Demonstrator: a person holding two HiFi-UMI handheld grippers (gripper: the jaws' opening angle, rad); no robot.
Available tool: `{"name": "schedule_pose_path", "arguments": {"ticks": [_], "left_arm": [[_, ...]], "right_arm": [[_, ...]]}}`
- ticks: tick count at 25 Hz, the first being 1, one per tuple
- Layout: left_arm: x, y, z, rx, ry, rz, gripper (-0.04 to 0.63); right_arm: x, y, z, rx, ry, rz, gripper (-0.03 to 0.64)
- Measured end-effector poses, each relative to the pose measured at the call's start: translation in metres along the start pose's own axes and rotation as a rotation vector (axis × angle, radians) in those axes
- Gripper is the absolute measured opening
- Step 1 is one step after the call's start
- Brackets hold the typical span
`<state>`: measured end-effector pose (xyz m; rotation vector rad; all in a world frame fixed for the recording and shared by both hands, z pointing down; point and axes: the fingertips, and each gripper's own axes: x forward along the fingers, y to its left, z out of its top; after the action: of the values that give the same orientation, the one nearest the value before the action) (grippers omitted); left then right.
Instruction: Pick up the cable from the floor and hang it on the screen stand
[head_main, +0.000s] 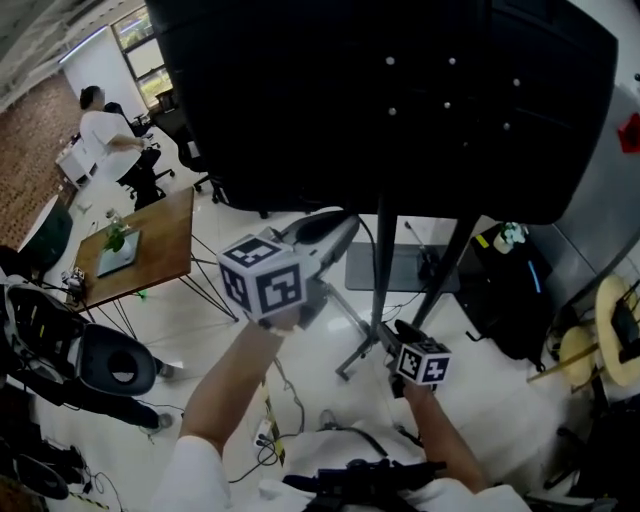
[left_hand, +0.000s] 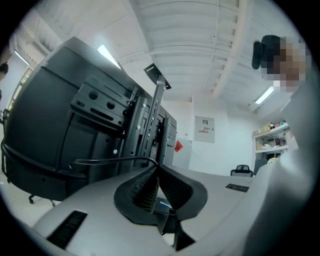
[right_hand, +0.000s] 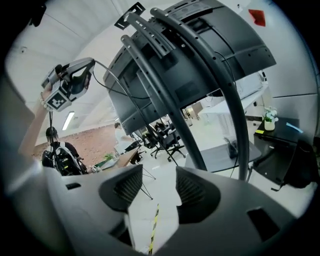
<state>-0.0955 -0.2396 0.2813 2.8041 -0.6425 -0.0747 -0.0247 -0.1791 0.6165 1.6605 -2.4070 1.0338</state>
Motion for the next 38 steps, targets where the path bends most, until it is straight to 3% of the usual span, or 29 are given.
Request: {"name": "schedule_pose_path", "arguments": {"ticks": [9, 13, 20, 28, 38], "left_arm": [[-0.014, -0.015, 0.062, -0.138, -0.086, -0.153, 0.014], [-0.018, -0.017, 0.096, -0.066, -0.080, -0.170, 0.014], [-0.012, -0.003, 0.140, -0.086, -0.144, -0.200, 0.014], [-0.012, 0.006, 0.149, -0.099, -0.143, -0.225, 0.014], [-0.015, 0.007, 0.156, -0.074, -0.090, -0.308, 0.014]], "right_arm": [[0.012, -0.001, 0.011, -0.051, -0.039, -0.080, 0.288], [0.016, 0.000, 0.020, -0.052, -0.063, -0.099, 0.288], [0.023, -0.008, 0.015, -0.100, -0.048, -0.127, 0.288], [0.068, -0.010, -0.002, -0.161, -0.021, -0.142, 0.265], [0.132, -0.024, -0.018, -0.172, -0.001, -0.234, 0.239]]}}
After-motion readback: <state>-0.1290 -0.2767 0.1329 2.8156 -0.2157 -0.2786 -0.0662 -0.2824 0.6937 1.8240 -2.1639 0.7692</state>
